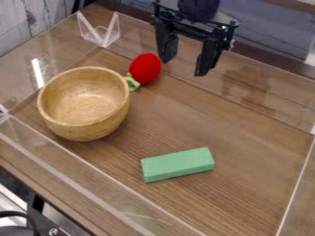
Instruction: Put the green block in the brown bowl
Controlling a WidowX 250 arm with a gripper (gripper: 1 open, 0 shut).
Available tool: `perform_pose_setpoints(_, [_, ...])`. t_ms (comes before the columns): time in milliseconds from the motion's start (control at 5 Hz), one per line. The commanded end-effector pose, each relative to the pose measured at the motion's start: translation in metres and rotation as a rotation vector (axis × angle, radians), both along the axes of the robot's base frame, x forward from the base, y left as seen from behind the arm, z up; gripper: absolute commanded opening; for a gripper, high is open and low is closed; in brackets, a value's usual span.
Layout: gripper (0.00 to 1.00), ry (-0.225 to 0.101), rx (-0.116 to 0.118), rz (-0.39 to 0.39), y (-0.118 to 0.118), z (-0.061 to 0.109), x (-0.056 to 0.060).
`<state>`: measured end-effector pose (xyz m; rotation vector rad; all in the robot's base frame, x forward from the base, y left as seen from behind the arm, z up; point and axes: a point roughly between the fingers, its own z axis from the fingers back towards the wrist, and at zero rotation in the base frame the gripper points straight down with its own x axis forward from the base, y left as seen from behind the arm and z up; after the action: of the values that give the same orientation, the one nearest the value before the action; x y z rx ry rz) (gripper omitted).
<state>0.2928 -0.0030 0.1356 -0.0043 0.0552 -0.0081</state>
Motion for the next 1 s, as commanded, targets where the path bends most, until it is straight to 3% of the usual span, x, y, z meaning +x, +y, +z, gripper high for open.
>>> perform_pose_setpoints(0, [1.00,0.027,-0.006,-0.083,0.000,-0.012,-0.008])
perform_pose_setpoints(200, [1.00,0.035,-0.020,-0.286,-0.002,-0.025,-0.031])
perform_pose_setpoints(400, [1.00,0.015,-0.027,-0.481,-0.006,-0.033,-0.056])
perform_pose_setpoints(600, [1.00,-0.003,-0.030,-0.610,-0.007,-0.044,-0.071])
perform_pose_setpoints(800, [1.00,-0.032,-0.028,-0.650,-0.011,-0.057,-0.080])
